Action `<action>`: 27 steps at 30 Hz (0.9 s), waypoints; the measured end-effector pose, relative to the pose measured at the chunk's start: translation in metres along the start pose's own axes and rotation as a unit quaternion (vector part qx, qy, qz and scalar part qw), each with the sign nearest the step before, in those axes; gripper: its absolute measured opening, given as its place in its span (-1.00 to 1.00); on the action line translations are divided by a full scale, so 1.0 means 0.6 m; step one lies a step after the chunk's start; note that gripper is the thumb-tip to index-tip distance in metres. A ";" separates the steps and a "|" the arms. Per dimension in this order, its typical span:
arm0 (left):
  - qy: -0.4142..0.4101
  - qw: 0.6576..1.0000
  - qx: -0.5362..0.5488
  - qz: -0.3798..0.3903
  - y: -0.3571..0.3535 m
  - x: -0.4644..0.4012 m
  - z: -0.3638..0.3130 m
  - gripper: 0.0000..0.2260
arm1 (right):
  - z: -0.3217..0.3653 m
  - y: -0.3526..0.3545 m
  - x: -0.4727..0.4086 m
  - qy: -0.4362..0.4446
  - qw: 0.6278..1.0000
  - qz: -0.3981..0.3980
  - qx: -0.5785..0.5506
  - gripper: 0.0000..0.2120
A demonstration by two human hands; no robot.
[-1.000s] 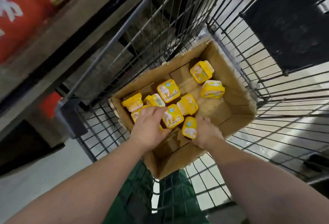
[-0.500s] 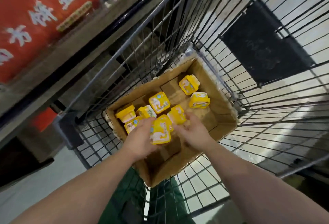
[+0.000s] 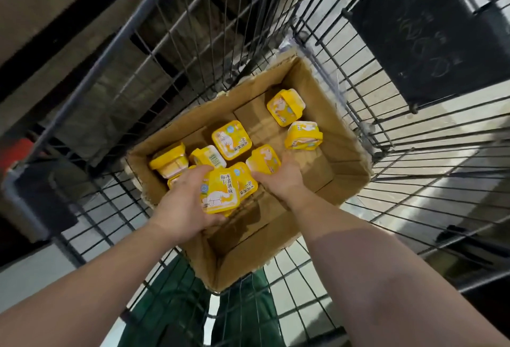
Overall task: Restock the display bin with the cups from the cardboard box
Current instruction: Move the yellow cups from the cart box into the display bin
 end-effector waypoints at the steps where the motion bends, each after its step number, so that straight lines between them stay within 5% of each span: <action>1: -0.003 1.000 0.001 0.000 0.001 0.001 0.000 -0.07 | 0.003 0.001 0.001 0.000 1.000 -0.005 0.005 -0.11; 13: -0.062 0.998 0.020 -0.020 0.116 0.068 -0.056 -0.06 | 0.083 0.093 0.206 0.164 0.983 -0.082 0.024 -0.10; 27: -0.165 0.983 0.028 -0.072 0.299 0.292 -0.044 -0.16 | 0.203 0.086 0.532 0.358 0.911 -0.053 0.198 -0.04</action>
Point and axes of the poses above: each hand's wrist, its own x-axis away from the middle knuckle, its own y-axis out of the back of the hand, z = x × y, the point moved 4 cm from there along -x, towards the middle knuckle, and after that the axes turned 7 degrees about -y, right-handed, at the moved point
